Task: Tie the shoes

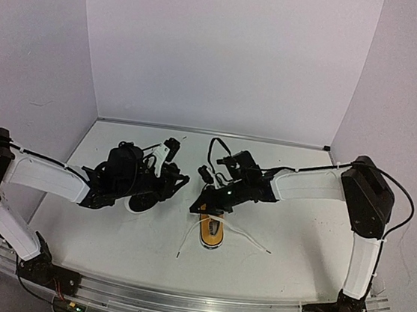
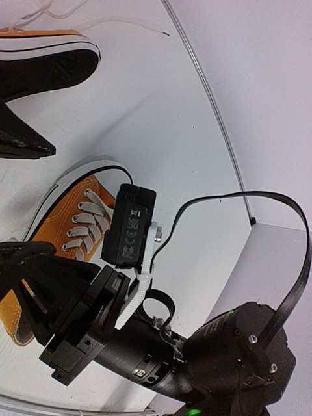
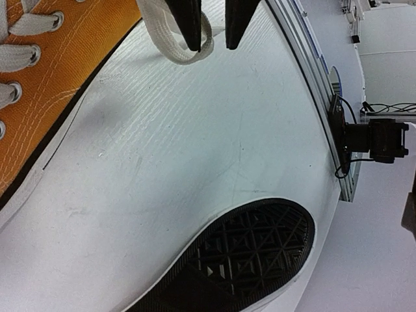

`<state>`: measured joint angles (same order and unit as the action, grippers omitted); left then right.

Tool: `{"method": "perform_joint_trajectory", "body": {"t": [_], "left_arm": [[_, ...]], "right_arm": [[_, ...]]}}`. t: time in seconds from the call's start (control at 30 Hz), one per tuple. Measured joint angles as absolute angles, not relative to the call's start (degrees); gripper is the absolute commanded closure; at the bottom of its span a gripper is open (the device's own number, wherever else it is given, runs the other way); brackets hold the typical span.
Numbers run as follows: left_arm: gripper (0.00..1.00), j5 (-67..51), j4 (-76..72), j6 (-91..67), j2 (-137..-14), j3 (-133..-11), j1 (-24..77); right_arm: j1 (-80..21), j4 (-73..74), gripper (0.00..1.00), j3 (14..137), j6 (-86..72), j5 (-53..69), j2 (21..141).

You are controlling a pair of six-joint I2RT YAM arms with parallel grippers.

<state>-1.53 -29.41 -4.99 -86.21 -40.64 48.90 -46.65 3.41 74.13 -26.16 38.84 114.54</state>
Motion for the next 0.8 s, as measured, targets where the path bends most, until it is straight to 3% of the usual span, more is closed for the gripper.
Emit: {"method": "perform_joint_trajectory", "body": {"t": [0.17,0.37,0.6,0.8], "left_arm": [[0.57,-1.4,-28.4,-5.0,-86.2,-40.6,48.8],[0.56,-2.2,-27.1,-5.3,-86.5,-41.1,47.9],[0.56,-4.6,-25.9,-5.9,-88.7,-43.4,47.4],[0.57,-7.8,-22.9,-4.1,-90.3,-47.3,47.2]], "right_arm": [[-46.7,4.6,0.50,74.3,-25.6,38.3,114.1],[-46.7,6.5,0.37,74.4,-25.2,37.7,109.3],[-46.6,7.6,0.36,74.3,-24.2,37.1,101.6],[-44.8,8.4,0.45,70.0,-23.6,36.0,96.3]]}}
